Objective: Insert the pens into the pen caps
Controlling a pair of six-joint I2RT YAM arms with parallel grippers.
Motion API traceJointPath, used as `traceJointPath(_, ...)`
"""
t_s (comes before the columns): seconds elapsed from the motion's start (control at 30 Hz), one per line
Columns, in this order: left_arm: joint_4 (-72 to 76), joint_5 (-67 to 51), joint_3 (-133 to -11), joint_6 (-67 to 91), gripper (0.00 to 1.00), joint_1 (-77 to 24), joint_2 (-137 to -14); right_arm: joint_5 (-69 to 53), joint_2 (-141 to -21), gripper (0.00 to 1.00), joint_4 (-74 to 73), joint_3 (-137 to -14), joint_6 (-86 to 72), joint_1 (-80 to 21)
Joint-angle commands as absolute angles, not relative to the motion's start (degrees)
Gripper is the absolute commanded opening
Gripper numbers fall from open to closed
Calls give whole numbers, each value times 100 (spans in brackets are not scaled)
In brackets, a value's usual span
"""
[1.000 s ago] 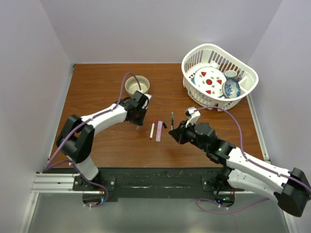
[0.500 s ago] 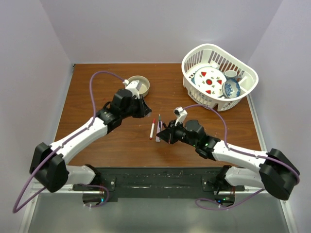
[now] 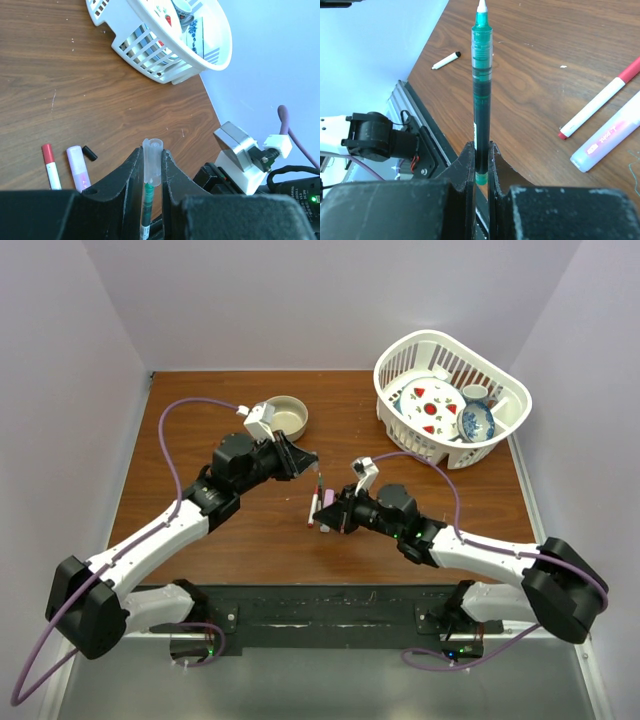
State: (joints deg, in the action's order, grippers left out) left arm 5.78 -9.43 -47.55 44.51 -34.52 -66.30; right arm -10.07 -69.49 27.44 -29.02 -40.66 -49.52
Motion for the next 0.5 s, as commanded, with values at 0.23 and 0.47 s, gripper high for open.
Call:
traceJointPath(0.23,844,-958,-4790,4412,0,-3445,-6627,-1072,-6987,0,2962,-3182,-4087,-5019)
traceJointPath(0.47,809,-1020,-4878,4386,0,-3445,-6785,-1072,-6935,0,2857,-3208,-4052,-5010)
